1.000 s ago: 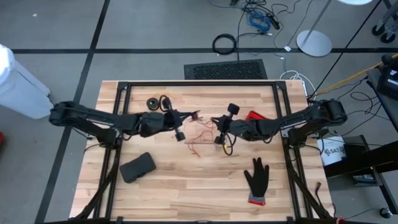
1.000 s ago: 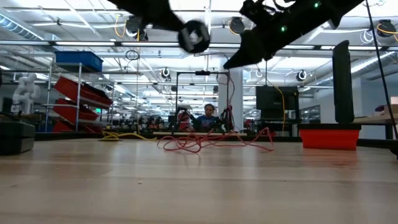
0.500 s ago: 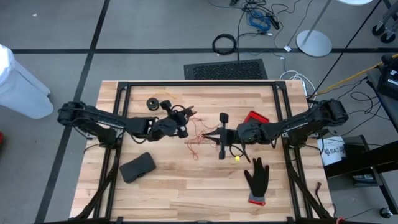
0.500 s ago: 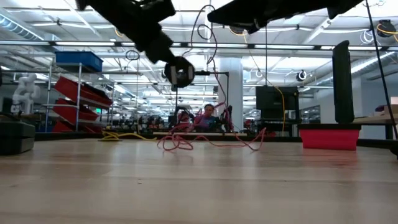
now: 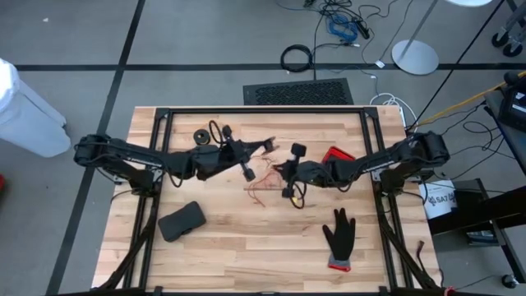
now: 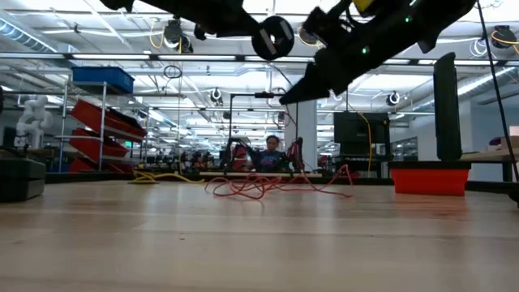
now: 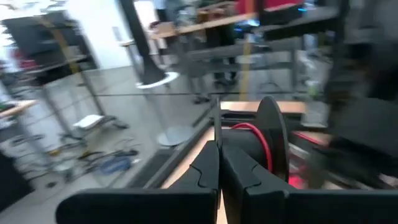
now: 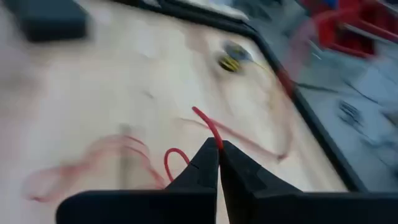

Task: Coil cords
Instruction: Uncoil the red wire from the black spool

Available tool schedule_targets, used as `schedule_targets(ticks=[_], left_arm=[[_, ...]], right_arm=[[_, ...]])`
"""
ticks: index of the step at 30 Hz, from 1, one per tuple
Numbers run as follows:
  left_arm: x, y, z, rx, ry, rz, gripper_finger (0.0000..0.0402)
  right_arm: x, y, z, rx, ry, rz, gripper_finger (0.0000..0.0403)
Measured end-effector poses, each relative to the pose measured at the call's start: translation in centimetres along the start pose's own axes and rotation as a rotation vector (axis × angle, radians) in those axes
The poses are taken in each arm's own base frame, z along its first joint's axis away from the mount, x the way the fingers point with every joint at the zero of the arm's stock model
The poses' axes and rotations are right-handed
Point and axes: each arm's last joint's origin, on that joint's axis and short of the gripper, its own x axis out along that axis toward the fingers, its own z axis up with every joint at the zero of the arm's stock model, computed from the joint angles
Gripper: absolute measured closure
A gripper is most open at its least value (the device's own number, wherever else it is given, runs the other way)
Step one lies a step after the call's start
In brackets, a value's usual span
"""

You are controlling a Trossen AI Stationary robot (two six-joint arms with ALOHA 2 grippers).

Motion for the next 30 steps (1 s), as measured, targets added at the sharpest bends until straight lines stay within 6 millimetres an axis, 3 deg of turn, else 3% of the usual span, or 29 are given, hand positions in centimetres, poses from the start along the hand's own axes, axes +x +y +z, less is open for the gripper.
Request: schedule_targets(ticks=[7, 14, 21, 30], left_arm=[[-2.0, -0.1, -1.7, 0.258, 0.265, -0.049, 0.0402], [-3.4, -0.8, -3.8, 0.634, 0.483, 0.103, 0.0402], [-3.1, -1.2, -3.4, 0.663, 0.451, 0.246, 0.0402], [-1.5, -0.4, -0.4, 0.352, 0.178, 0.313, 0.0402]], right_arm=[[-0.9, -1.5, 0.0, 0.006, 0.068, -0.208, 0.0403], [-2.7, -0.8, 1.8, -0.071, -0.045, -0.140, 0.0403], [-3.6, 1.0, 3.2, -0.105, -0.209, 0.048, 0.0403], [-2.5, 2.2, 2.9, -0.115, -0.261, 0.154, 0.0403]])
